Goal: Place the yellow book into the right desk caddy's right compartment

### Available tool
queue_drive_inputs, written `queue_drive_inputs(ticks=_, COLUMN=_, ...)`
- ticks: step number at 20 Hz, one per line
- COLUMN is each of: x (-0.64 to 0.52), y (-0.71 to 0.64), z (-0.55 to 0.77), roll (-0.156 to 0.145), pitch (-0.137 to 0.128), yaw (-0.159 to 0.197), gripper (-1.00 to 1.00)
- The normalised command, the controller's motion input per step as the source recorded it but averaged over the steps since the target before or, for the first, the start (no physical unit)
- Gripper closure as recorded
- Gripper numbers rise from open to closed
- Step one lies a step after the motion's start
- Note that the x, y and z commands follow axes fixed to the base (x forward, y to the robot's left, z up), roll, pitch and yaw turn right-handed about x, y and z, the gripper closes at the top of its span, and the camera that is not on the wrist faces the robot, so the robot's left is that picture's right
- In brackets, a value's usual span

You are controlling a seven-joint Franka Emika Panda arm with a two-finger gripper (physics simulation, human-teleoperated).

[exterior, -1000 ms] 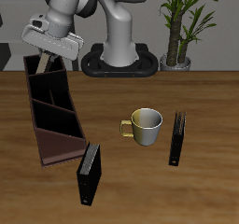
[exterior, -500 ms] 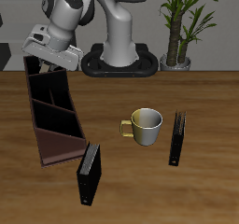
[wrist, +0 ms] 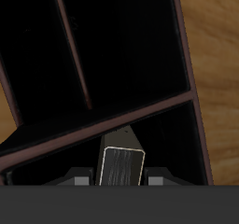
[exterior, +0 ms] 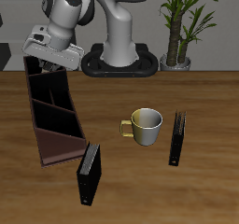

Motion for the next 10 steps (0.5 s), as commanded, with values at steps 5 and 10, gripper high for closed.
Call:
queue_drive_inputs(ticks=5, x=-0.03, y=0.14, z=0.30, roll=-0.036, pitch=-0.060, yaw=-0.014, gripper=-1.00)
queue_drive_inputs(ticks=10, x=0.13, y=0.22, z=0.30, roll=0.026, pitch=-0.044, yaw=-0.038, gripper=-1.00)
